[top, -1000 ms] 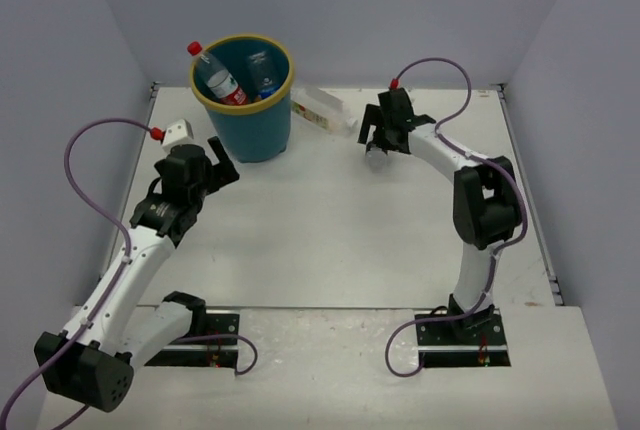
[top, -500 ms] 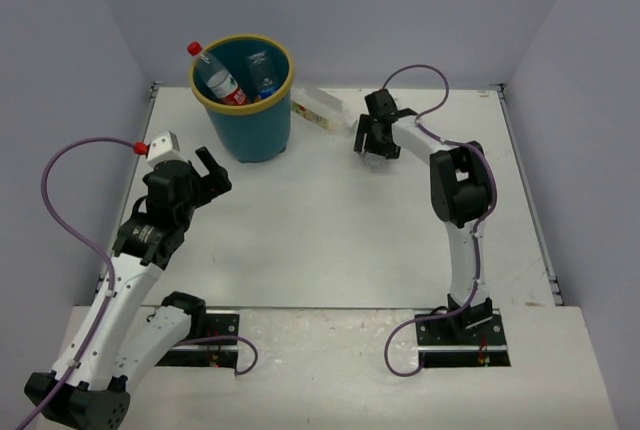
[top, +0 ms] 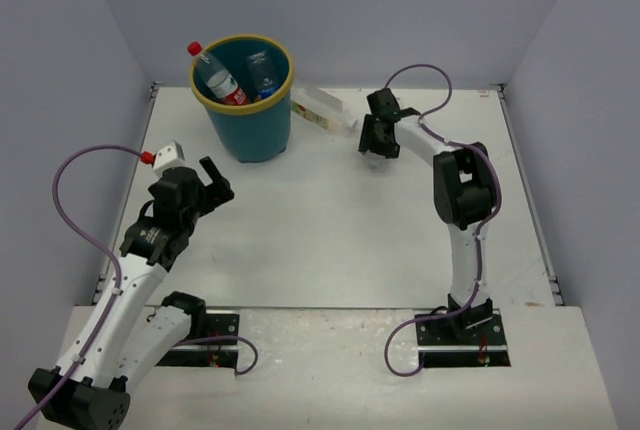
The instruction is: Put the plastic bottles in the bin
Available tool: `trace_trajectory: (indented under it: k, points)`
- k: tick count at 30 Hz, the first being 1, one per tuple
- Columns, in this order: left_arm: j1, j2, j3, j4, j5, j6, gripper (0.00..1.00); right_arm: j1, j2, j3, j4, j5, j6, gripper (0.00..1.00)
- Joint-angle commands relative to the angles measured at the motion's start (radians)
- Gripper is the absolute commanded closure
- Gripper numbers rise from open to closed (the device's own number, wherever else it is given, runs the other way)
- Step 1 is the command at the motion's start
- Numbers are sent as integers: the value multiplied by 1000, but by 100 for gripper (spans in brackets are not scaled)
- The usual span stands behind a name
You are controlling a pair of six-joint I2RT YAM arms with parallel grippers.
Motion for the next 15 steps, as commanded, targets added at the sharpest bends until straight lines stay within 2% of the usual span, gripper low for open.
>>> trace_trajectory:
  k: [1, 9, 15]
  points:
    - [4, -7, 3, 27, -10, -28, 0, -5, -235, -44, 59, -12, -28, 78]
    - [4, -32, -12, 14, -29, -37, 0, 50, -440, -9, 118, -100, -117, 76]
    - [4, -36, -14, 0, -43, -51, 0, 158, -435, 222, 96, -88, -158, 75]
